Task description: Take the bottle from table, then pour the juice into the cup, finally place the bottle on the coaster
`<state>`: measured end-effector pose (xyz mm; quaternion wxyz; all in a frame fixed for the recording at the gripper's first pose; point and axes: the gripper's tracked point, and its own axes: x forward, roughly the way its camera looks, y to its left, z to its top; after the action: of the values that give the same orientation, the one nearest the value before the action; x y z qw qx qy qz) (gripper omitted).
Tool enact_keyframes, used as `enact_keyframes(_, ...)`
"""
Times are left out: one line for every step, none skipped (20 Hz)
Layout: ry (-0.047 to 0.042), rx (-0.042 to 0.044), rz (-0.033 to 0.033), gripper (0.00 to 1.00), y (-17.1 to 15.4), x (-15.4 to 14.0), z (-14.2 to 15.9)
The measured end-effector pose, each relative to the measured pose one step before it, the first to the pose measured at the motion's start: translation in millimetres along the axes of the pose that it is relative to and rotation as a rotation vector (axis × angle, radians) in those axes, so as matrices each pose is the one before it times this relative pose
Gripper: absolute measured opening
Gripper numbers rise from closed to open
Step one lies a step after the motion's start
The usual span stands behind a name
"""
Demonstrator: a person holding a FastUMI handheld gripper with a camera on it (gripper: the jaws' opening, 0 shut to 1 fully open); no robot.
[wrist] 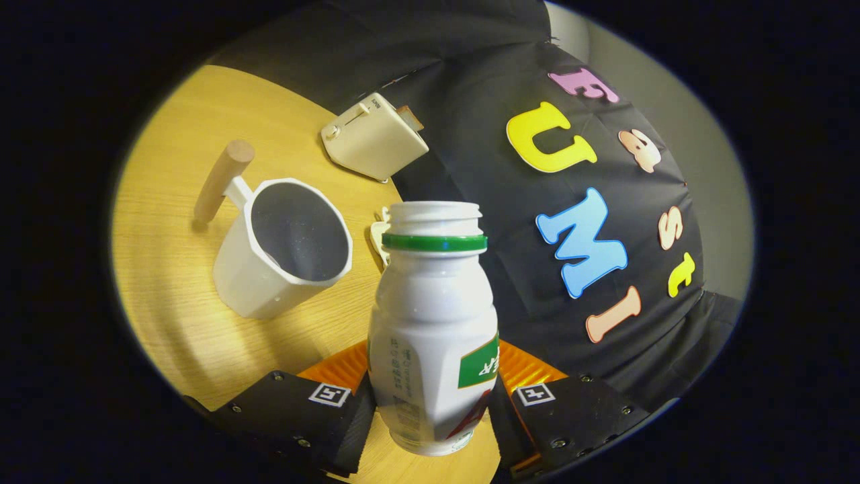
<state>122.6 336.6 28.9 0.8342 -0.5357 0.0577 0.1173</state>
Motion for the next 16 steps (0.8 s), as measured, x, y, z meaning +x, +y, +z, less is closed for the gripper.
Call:
enact_keyframes(0.00432,-0.01455,-0.00324,0.75,-1.06,-0.29,0.05)
enact_keyframes(0.00576,-0.01559,-0.00236,0.75,0.18,0.42,-1.36)
enact_keyframes(0.00213,-0.01398,-0.00293,0.75,-0.2,0.1,-0.79)
enact_keyframes(0.00401,-0.01365,-0.00509,0.75,-2.06,1.3,-0.02)
enact_keyframes(0.0044,-0.01468,-0.00097,0.75,-1.03,0.31,-0.23)
enact_keyframes(0.00104,-0.01301,-0.00234,0.75,-0.5,0.37,-1.37)
enact_keyframes(0.0009,-0.014,-0.00284,0.75,-0.72,0.12,0.26)
enact_keyframes(0.00048,-0.01164,-0.00379,0.75,-0.81,-1.35,0.36)
enact_keyframes(-0.00016,-0.01473,-0.0023,0.75,-0.82,1.8,0.28)
enact_keyframes(-0.00018,-0.01413,-0.00271,0.75,-0.35,-0.39,-0.4)
enact_keyframes(0.00085,-0.01437,-0.0051,0.75,-1.27,-0.32,0.59)
enact_keyframes(-0.00043,-0.01399,-0.00299,0.75,-0.95,-2.09,-0.36)
enact_keyframes(-0.00012,-0.01489,-0.00677,0.75,-1.14,0.64,0.61)
enact_keyframes(0.00011,-0.01413,-0.00268,0.75,-0.21,0.64,0.0)
enact_keyframes(0.00078,-0.01564,-0.00381,0.75,-0.52,-0.37,-0.96)
enact_keyframes(-0.00028,-0.01839,-0.0051,0.75,-1.2,0.5,0.64)
